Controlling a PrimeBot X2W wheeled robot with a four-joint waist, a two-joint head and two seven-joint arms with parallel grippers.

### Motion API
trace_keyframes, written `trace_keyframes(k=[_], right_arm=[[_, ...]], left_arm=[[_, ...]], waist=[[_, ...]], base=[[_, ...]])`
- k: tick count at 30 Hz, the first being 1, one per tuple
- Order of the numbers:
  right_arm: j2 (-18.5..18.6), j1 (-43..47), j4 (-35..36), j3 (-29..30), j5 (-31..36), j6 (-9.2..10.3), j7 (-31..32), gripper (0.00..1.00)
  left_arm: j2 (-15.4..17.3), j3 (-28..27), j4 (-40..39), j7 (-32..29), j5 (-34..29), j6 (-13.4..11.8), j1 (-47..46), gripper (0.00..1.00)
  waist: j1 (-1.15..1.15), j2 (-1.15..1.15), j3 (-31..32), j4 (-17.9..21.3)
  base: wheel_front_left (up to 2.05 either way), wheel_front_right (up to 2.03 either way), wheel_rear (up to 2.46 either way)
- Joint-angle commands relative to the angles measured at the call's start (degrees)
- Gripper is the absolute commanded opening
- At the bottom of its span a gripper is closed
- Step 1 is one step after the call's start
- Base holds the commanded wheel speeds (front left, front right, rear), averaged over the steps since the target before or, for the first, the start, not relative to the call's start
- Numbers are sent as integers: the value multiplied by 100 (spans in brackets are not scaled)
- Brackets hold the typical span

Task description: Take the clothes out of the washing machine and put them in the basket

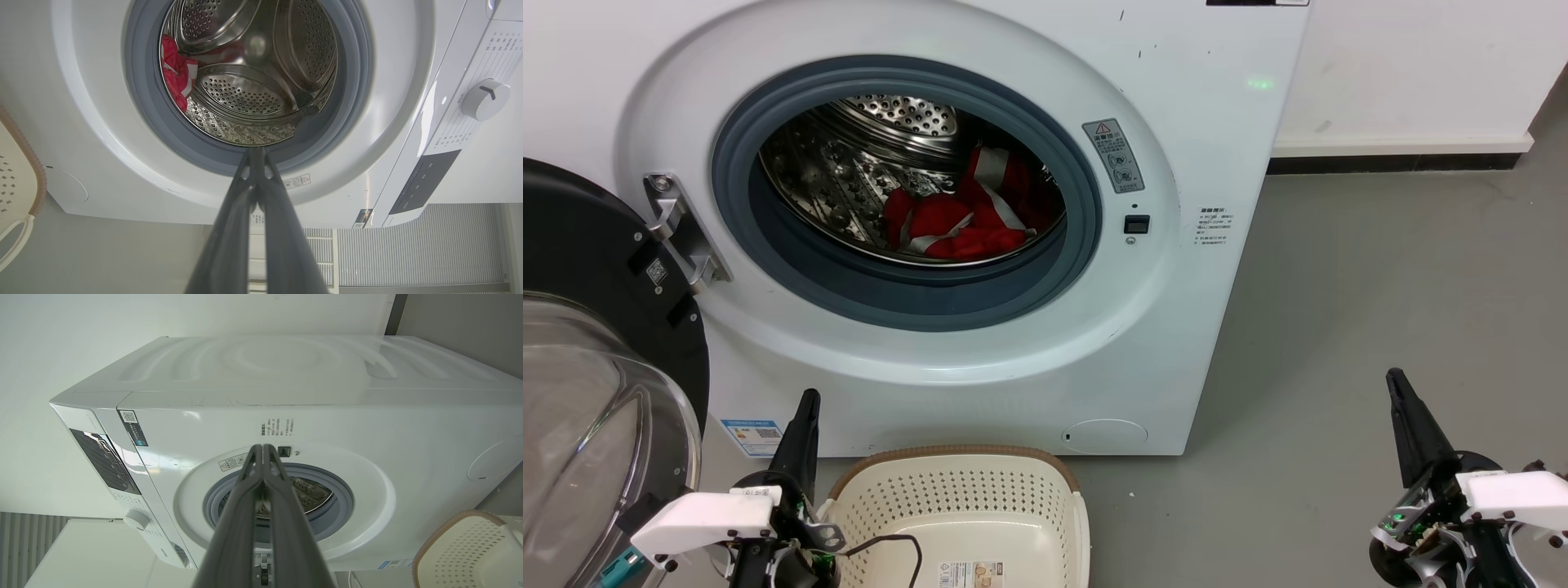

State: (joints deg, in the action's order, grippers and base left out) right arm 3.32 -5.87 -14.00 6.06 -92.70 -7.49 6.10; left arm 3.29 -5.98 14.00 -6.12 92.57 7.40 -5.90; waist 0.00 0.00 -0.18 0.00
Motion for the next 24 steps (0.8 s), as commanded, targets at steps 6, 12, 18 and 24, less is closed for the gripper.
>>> trace_keyframes(k=[6,12,18,24], right_arm=[[-23,-66,-6,12,50,0,27,0],[-25,-66,-7,16,55,0,29,0],[-27,-66,-7,19,48,0,33,0],[-29,-67,-7,22,52,0,36,0]], left_arm=[[-10,-19,7,-22,-6,17,-57,0],[-13,-22,7,-27,-12,17,-58,0],[-16,-26,7,-32,-16,17,-58,0],[-19,-30,8,-37,-21,17,-59,0]], waist=[[0,0,0,0],[0,0,0,0],[0,0,0,0],[0,0,0,0]], base=[[0,0,0],[0,0,0],[0,0,0],[0,0,0]])
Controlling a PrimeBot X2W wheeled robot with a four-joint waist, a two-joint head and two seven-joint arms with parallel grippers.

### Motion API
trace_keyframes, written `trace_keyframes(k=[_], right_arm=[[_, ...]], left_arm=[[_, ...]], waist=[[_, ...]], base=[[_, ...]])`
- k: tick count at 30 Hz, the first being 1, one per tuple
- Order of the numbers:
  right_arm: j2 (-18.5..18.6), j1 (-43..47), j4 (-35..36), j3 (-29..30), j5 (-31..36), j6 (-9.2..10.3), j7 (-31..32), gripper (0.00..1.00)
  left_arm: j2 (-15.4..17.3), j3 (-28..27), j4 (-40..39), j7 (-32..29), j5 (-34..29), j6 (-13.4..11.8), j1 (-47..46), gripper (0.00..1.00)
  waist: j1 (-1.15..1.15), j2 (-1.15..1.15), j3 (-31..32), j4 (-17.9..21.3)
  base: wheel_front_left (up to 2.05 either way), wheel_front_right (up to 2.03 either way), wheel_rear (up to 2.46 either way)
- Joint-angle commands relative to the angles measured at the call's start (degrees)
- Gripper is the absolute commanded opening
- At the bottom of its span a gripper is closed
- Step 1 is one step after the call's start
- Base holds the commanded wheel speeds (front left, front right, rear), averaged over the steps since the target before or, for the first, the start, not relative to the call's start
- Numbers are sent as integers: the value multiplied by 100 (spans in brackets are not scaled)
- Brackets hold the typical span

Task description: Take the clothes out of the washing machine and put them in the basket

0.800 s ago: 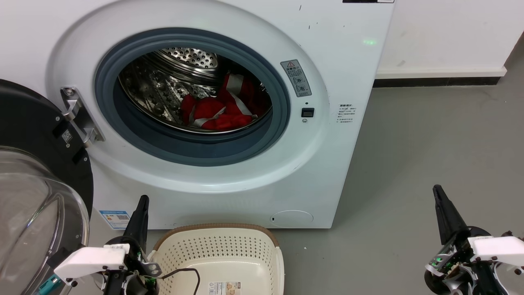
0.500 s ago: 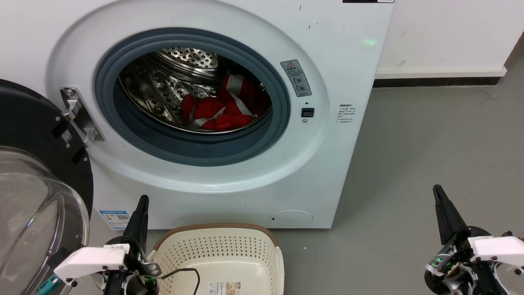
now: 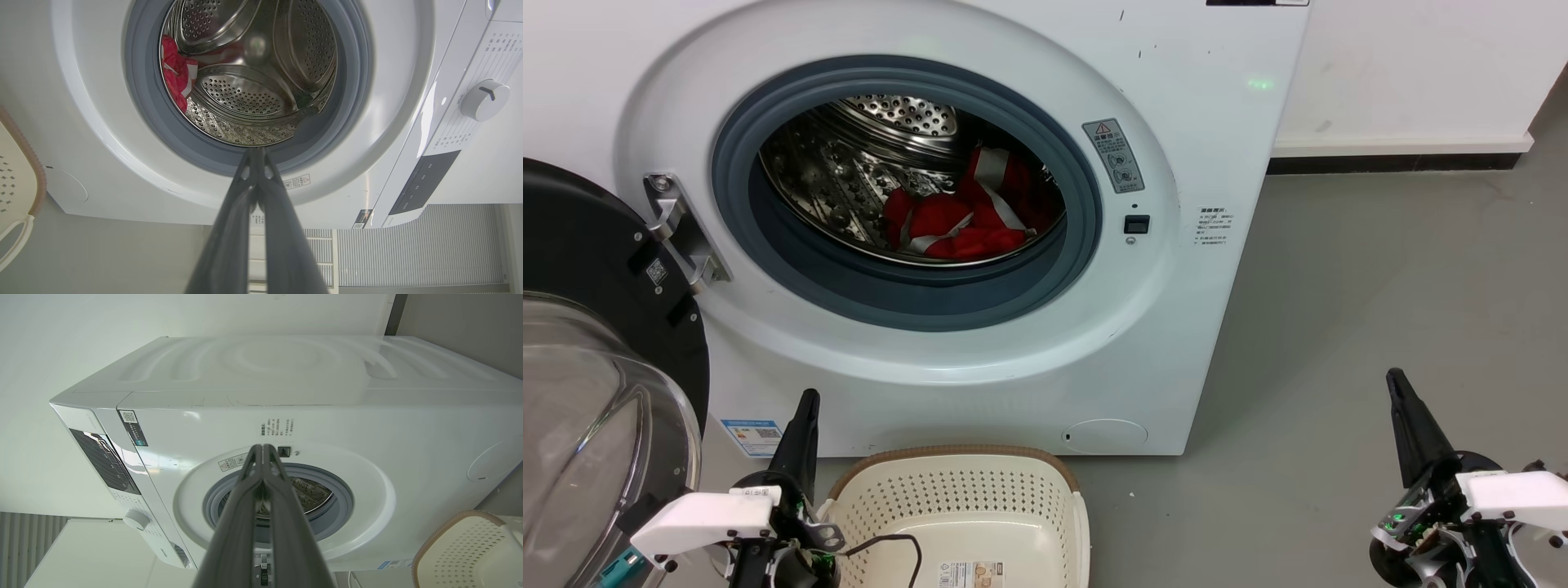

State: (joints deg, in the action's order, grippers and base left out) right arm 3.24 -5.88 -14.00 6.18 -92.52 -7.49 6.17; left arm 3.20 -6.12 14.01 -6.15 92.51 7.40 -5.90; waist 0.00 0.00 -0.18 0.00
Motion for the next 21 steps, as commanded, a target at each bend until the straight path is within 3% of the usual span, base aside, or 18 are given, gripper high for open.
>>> trace_keyframes(k=[1,2,4,5,6,11,21], right_arm=[[-20,-67,-7,10,35,0,30,0],[-1,0,0,1,0,0,-1,100],[-8,48,-71,-8,-1,0,-14,100],[-11,97,-123,-10,0,0,-15,0],[-14,122,-128,-21,8,0,-36,100],[-15,172,-69,-28,162,0,-154,100],[-17,264,236,43,1253,0,-426,100]], left_arm=[[-10,-17,7,-34,-16,17,-58,0],[0,-1,-1,-2,0,0,-1,100],[-11,8,69,9,-2,-2,48,100],[-23,13,121,11,-3,-7,98,0],[-29,17,127,33,-12,-7,120,100],[-28,-6,44,151,-189,-7,144,100],[-27,-55,-306,423,-1197,-113,193,100]], waist=[[0,0,0,0],[0,0,0,0],[0,0,0,0],[0,0,0,0],[0,0,-1,0],[0,0,-3,-1],[0,0,-20,-2]], base=[[0,0,0],[0,0,0],[0,0,0],[0,0,0],[0,0,0],[0,0,0],[0,0,0]])
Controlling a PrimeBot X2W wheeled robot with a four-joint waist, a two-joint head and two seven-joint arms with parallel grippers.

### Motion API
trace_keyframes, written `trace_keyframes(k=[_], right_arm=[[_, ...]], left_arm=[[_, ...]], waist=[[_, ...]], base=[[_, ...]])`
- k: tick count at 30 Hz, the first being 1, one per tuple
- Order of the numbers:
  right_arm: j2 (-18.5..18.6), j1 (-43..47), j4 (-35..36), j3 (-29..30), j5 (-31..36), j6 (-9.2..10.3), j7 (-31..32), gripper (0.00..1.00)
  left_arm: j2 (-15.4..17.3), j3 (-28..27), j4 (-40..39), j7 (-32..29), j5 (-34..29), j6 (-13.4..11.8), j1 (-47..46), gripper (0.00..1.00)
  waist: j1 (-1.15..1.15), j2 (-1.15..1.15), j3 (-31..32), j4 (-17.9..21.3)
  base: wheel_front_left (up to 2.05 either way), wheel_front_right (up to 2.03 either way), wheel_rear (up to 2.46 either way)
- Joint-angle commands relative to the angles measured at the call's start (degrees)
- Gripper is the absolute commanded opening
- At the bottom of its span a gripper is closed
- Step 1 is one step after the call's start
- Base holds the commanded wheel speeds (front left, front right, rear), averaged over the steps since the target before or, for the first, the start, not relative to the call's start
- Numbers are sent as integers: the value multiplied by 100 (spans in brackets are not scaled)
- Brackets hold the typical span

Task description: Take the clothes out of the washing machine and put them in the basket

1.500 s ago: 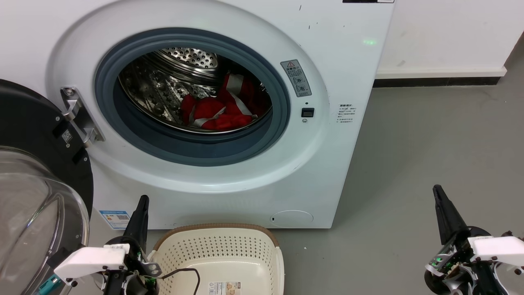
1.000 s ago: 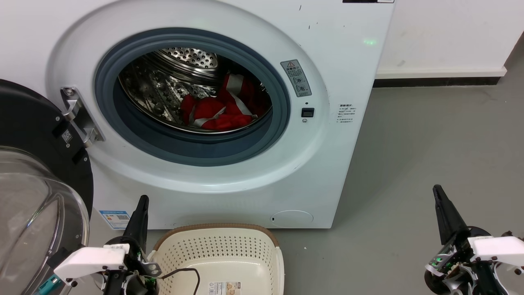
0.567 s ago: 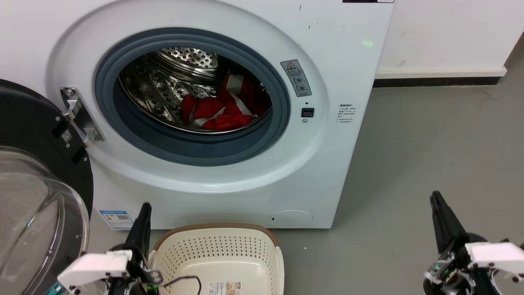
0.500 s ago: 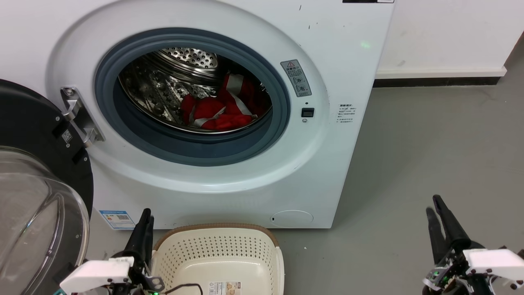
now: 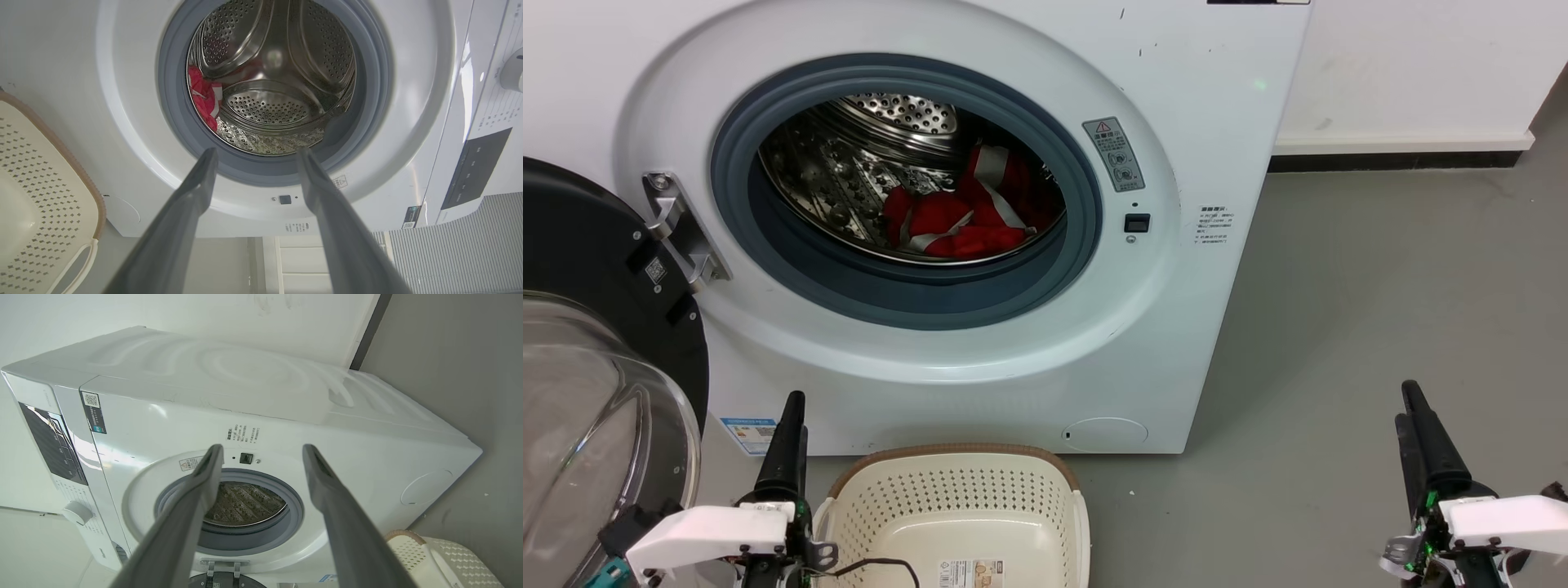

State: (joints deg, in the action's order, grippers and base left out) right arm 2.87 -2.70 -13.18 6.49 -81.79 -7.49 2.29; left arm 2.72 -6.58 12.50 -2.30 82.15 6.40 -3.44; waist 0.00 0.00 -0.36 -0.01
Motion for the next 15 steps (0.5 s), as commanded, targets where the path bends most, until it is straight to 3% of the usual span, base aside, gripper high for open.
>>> trace_keyframes(k=[1,15], right_arm=[[19,-43,198,14,328,0,-63,100],[17,128,809,-154,2587,0,-393,100]], left_arm=[[21,1,-200,64,-299,-37,-47,100],[22,263,-684,391,-2053,-435,58,100]], waist=[[0,0,-4,0],[0,0,-42,0]], base=[[0,0,0],[0,0,0]])
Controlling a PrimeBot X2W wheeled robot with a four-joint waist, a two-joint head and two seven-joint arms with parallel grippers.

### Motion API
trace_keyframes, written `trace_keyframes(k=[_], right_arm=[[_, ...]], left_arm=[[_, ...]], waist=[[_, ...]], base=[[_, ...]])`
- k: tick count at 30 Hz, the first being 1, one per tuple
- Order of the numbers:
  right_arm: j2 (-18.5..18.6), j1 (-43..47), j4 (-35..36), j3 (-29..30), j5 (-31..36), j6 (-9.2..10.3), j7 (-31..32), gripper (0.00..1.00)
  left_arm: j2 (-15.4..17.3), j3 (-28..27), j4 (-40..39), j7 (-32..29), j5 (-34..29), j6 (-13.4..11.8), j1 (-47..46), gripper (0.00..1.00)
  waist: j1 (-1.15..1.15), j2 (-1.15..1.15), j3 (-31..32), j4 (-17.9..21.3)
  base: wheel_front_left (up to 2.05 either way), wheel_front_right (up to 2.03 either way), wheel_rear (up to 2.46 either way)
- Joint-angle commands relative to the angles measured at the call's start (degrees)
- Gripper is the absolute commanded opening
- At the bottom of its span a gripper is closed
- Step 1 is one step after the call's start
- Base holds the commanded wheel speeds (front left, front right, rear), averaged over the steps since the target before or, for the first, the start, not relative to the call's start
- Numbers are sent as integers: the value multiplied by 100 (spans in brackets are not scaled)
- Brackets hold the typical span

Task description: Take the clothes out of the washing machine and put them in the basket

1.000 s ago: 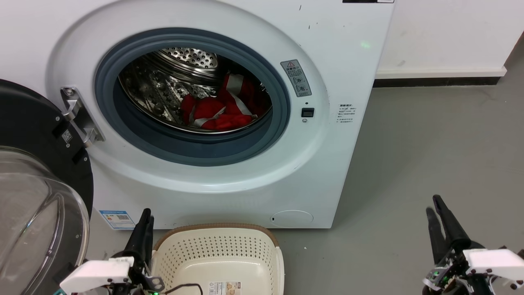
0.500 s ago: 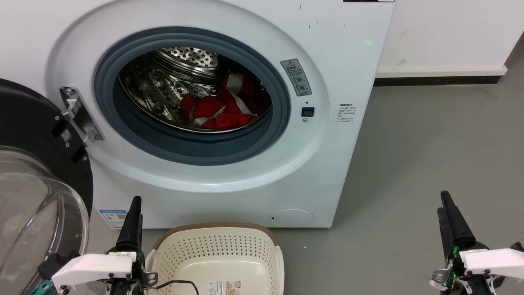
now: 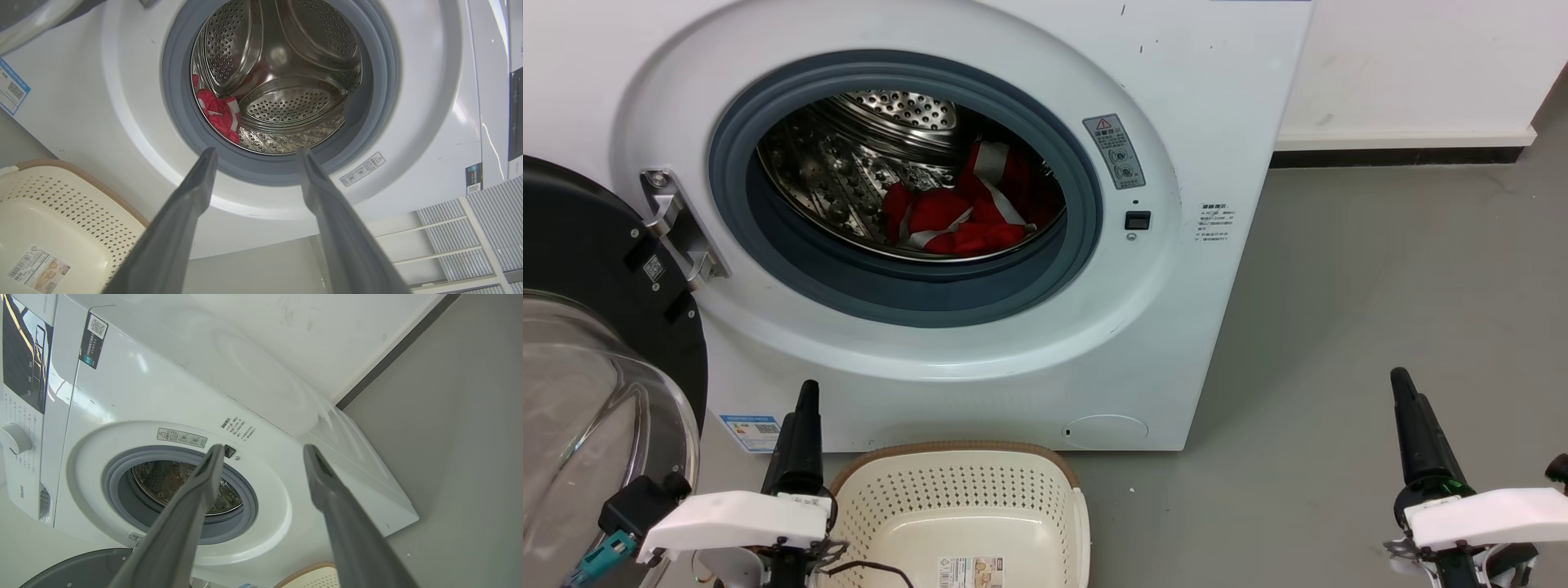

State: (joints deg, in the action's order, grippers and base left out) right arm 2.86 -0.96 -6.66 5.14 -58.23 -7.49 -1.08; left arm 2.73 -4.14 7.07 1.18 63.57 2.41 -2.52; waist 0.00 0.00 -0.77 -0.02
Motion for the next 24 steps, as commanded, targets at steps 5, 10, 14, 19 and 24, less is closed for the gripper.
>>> trace_keyframes(k=[5,10,14,19,24], right_arm=[[18,32,314,-83,978,0,-160,100],[17,86,423,-118,1535,0,-262,100],[16,143,490,-153,1936,0,-337,100],[15,195,557,-175,2351,0,-428,100],[14,246,644,-178,2718,0,-520,100]], left_arm=[[21,110,-259,149,-764,-138,2,100],[21,194,-351,250,-1307,-206,33,100],[22,257,-421,329,-1687,-252,61,100],[35,310,-504,422,-2090,-291,106,100],[44,342,-576,505,-2447,-301,140,100]], waist=[[0,0,-16,0],[0,0,-35,-3],[0,0,-46,-6],[0,0,-61,-7],[0,0,-78,-10]], base=[[0,0,0],[0,0,0],[0,0,0],[0,0,0],[0,0,0]])
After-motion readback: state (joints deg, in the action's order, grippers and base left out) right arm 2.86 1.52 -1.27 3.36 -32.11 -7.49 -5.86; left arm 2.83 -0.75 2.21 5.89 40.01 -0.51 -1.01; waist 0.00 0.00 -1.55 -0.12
